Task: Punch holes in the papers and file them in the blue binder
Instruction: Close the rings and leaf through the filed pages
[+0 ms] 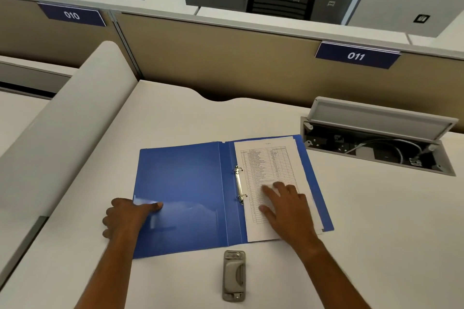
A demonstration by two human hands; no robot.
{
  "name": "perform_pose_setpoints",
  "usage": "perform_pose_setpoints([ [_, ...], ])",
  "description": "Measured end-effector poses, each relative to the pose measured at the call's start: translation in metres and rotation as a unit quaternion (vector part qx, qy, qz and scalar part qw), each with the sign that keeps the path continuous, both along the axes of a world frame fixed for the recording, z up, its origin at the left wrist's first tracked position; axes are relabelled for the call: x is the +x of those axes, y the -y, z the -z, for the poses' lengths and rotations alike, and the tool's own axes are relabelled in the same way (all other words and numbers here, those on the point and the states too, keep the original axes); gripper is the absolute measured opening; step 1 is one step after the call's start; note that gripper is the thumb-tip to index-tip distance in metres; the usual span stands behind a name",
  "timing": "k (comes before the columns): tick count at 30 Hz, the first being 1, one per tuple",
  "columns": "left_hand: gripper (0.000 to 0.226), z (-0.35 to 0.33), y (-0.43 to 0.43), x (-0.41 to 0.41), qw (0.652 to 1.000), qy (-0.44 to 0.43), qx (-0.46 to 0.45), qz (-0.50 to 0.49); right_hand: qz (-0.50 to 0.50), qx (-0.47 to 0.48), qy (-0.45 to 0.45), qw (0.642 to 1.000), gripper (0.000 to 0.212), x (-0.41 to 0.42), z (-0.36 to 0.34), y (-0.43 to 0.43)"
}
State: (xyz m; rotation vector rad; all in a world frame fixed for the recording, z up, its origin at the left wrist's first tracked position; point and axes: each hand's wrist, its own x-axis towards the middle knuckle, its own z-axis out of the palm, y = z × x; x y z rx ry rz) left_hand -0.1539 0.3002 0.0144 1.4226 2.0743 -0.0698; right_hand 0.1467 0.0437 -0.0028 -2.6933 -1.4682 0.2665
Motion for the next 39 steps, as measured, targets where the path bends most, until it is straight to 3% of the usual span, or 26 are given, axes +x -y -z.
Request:
perform_pose_setpoints([
  [3, 0.091, 0.005, -0.008, -0.01, 0.998, 0.055, -0.018, 0.033, -0.004, -0.025, -0.008, 1.0, 0.058, -0.001, 0.004, -0.001],
  [7, 0.042, -0.034, -0.003, -0.012, 0.99, 0.14, 0.032, 0.017, 0.003, 0.001, -0.013, 1.0, 0.056, 0.003, 0.005, 0.001],
  [9, 0.029, -0.057, -0.006, -0.013, 0.982, 0.18, 0.06, 0.014, 0.014, 0.016, -0.038, 0.999, 0.059, 0.004, 0.005, 0.006],
  [13, 0.023, -0.115, -0.011, -0.005, 0.955, 0.282, 0.085, 0.043, 0.166, 0.069, -0.067, 0.981, 0.059, 0.014, -0.002, 0.02],
  [17, 0.03, -0.17, 0.001, 0.035, 0.909, 0.4, 0.059, 0.104, 0.343, 0.113, -0.17, 0.917, 0.054, 0.022, -0.006, 0.03],
  [25, 0.032, -0.162, 0.071, 0.145, 0.848, 0.508, 0.021, 0.15, 0.422, 0.234, -0.409, 0.774, 0.039, 0.044, -0.019, 0.03],
  [29, 0.032, -0.132, 0.12, 0.204, 0.865, 0.452, 0.068, 0.209, 0.449, 0.254, -0.503, 0.693, 0.041, 0.045, -0.028, 0.038],
  [35, 0.029, -0.079, 0.181, 0.268, 0.886, 0.216, 0.133, 0.387, 0.437, 0.253, -0.54, 0.674, 0.025, 0.04, -0.043, 0.042],
  [39, 0.031, -0.043, 0.196, 0.286, 0.883, 0.115, 0.125, 0.438, 0.432, 0.267, -0.54, 0.671, 0.04, 0.037, -0.035, 0.041],
])
